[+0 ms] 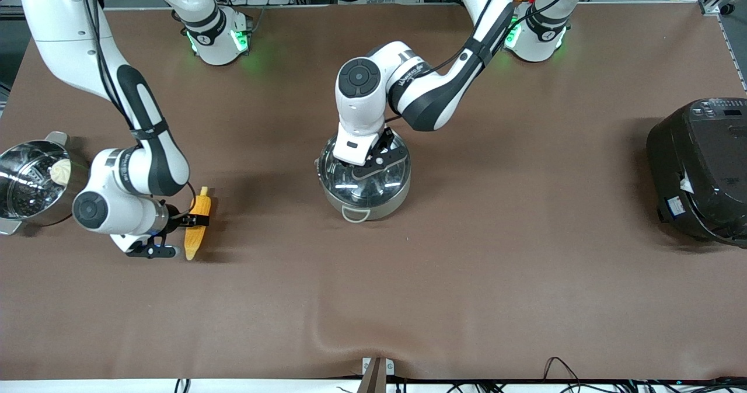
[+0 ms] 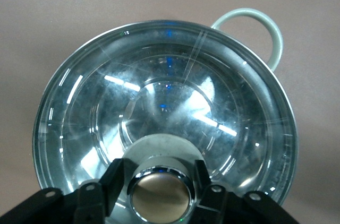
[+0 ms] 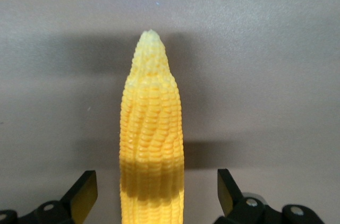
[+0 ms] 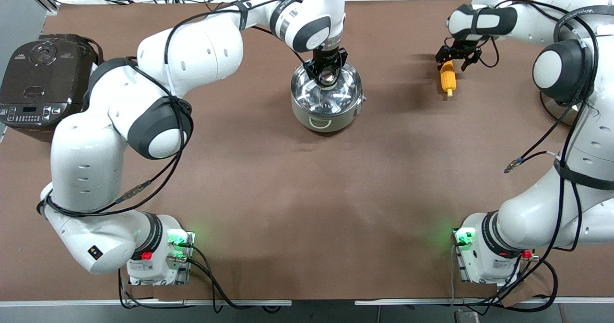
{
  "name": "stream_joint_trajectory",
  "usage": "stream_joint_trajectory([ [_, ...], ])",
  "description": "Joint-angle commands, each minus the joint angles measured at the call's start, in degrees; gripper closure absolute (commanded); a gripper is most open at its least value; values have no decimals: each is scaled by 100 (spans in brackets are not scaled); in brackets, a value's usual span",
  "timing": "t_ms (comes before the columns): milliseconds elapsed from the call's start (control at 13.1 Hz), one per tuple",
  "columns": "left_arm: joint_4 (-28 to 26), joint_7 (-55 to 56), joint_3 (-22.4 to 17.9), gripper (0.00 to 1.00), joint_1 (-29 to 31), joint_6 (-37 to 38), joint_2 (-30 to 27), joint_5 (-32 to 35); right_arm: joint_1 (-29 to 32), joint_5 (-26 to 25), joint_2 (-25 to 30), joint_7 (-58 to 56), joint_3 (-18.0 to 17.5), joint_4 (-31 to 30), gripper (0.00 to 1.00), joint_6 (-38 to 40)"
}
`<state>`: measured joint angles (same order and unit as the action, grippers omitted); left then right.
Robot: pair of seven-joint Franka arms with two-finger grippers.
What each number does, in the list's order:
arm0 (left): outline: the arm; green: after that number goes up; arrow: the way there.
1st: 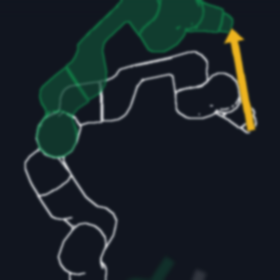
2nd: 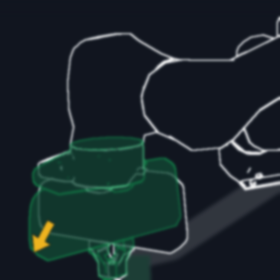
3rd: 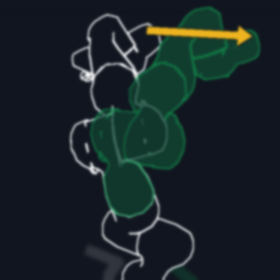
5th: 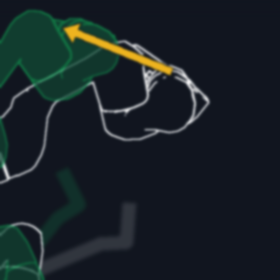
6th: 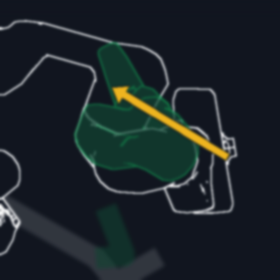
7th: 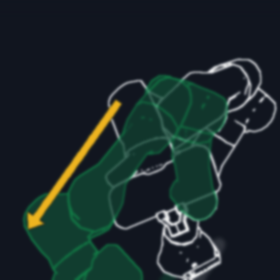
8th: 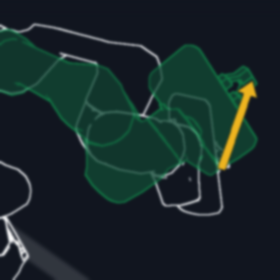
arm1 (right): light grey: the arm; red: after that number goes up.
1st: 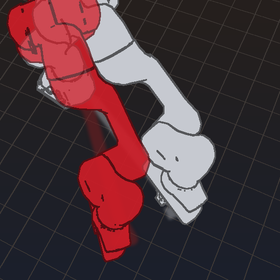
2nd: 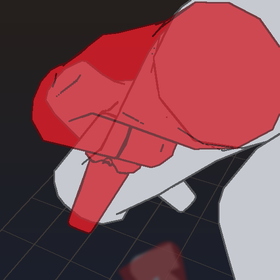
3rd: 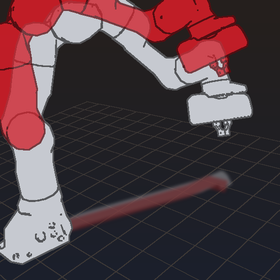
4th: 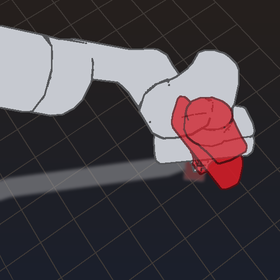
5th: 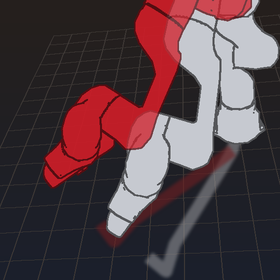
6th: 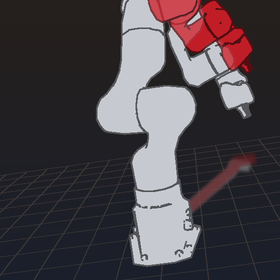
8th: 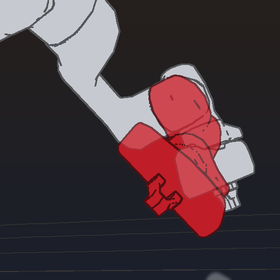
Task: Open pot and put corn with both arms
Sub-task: 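Lower the right gripper and grasp the yellow corn cob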
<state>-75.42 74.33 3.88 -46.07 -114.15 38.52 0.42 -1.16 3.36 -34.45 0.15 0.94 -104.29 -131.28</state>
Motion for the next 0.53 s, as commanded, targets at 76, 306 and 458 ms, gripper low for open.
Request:
stream_joint_trajectory([
  [76, 80, 170, -36, 53, -60, 60, 24, 37, -42, 112, 281, 457, -23, -522, 0, -310],
  [306, 80, 170, -27, 68, -60, 60, 24, 37, -51, 112, 254, 512, -23, -522, 0, -214],
  [458, 80, 170, -36, 92, -51, 86, -2, 37, -112, 86, 263, 346, -23, -522, 99, -118],
])
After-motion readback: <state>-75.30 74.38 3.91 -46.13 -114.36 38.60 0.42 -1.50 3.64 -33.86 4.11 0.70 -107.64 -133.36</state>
